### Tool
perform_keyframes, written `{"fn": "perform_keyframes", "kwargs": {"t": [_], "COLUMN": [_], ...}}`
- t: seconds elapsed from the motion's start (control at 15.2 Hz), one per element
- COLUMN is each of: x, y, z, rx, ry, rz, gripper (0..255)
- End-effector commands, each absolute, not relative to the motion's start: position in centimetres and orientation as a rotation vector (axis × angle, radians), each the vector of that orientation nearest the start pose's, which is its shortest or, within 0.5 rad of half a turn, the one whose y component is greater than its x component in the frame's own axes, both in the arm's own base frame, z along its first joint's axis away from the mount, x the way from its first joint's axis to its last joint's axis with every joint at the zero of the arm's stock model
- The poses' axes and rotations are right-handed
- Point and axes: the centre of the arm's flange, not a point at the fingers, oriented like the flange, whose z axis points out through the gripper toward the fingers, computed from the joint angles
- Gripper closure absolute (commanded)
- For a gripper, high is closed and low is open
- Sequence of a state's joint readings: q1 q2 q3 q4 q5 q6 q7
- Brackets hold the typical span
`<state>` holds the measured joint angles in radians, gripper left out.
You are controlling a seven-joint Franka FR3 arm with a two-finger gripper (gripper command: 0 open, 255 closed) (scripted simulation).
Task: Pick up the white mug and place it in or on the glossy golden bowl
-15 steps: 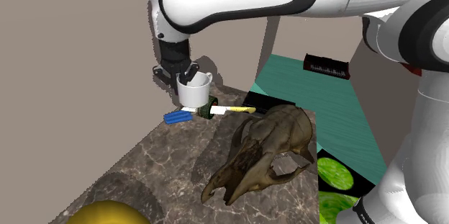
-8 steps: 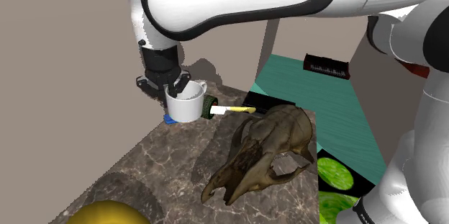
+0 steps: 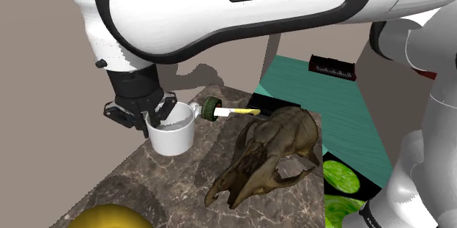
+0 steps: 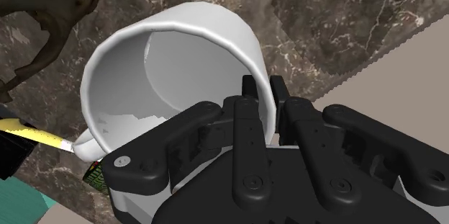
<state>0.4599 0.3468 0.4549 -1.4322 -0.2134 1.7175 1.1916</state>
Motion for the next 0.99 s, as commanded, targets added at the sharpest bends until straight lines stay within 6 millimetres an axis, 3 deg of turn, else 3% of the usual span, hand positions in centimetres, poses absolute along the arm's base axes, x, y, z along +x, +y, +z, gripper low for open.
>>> {"fn": "perform_keyframes", "kwargs": {"t": [0.0, 0.92], "x": [43.2, 31.0], "y": [49.9, 63.8], "z": [51.1, 51.6], "rx": [-3.166, -3.166], "ry": [0.423, 0.423], "rz": [-0.063, -0.063], "gripper": [255, 255]}}
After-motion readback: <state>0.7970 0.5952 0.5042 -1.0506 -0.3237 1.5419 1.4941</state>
